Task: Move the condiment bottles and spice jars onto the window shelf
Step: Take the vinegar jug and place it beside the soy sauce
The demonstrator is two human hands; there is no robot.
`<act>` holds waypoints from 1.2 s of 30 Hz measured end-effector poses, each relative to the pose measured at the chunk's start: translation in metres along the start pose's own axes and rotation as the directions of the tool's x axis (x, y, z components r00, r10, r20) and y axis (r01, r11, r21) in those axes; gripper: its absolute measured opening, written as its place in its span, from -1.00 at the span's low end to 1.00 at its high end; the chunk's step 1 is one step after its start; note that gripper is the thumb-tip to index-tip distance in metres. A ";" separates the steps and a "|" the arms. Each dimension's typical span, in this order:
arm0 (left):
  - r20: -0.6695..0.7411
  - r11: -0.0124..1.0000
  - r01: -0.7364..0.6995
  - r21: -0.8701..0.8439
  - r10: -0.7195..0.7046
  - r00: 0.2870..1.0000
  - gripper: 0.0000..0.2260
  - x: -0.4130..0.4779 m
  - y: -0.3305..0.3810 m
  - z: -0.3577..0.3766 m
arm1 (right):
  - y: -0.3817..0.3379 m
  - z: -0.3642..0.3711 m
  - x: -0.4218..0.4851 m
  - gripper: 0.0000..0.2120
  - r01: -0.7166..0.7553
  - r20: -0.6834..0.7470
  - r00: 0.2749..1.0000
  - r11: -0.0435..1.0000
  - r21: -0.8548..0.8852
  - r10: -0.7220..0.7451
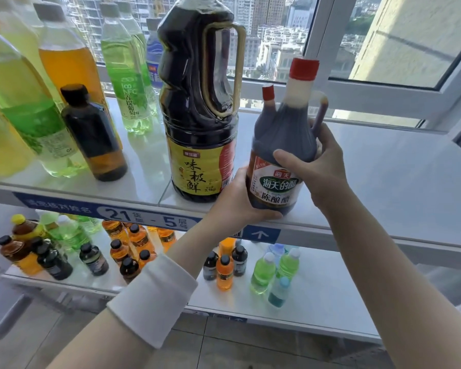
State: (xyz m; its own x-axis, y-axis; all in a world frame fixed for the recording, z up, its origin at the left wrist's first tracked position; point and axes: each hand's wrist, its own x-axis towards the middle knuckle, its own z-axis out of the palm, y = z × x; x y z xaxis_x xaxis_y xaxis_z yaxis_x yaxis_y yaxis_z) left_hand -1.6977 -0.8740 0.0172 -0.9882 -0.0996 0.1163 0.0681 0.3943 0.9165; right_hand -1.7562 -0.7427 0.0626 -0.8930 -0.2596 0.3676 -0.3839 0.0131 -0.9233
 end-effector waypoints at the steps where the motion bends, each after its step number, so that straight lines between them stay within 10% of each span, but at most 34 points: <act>1: -0.014 1.000 0.005 0.000 -0.005 1.000 -0.25 -0.001 -0.001 0.001 | 0.001 0.001 0.001 -0.39 0.012 0.011 1.000 1.000 -0.004 -0.012; 5: -0.119 0.994 0.041 -0.102 -0.054 0.991 -0.14 -0.010 -0.005 0.005 | 0.003 0.007 0.004 -0.35 0.033 0.033 0.999 0.999 0.017 -0.033; 13: -0.314 0.996 -0.003 -0.087 -0.024 0.949 -0.54 -0.038 -0.009 0.003 | 0.009 0.016 0.013 -0.38 0.045 0.032 0.998 0.999 0.032 -0.046; 30: -0.334 0.995 0.009 -0.101 -0.043 0.942 -0.54 -0.041 -0.008 0.003 | 0.032 0.004 -0.011 -0.30 -0.115 0.128 0.986 0.991 0.069 0.106; 36: -0.316 0.994 0.002 -0.110 -0.037 0.948 -0.54 -0.041 -0.008 0.003 | 0.041 0.006 -0.025 -0.62 -0.181 0.074 0.982 0.974 0.138 0.173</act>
State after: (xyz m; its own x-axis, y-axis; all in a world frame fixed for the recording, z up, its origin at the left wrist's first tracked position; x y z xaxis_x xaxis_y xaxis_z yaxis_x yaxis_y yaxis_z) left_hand -1.6577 -0.8705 0.0040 -0.8961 -0.3975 0.1972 0.0808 0.2907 0.9534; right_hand -1.7481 -0.7412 0.0153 -0.9259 -0.3246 0.1935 -0.1794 -0.0731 -0.9811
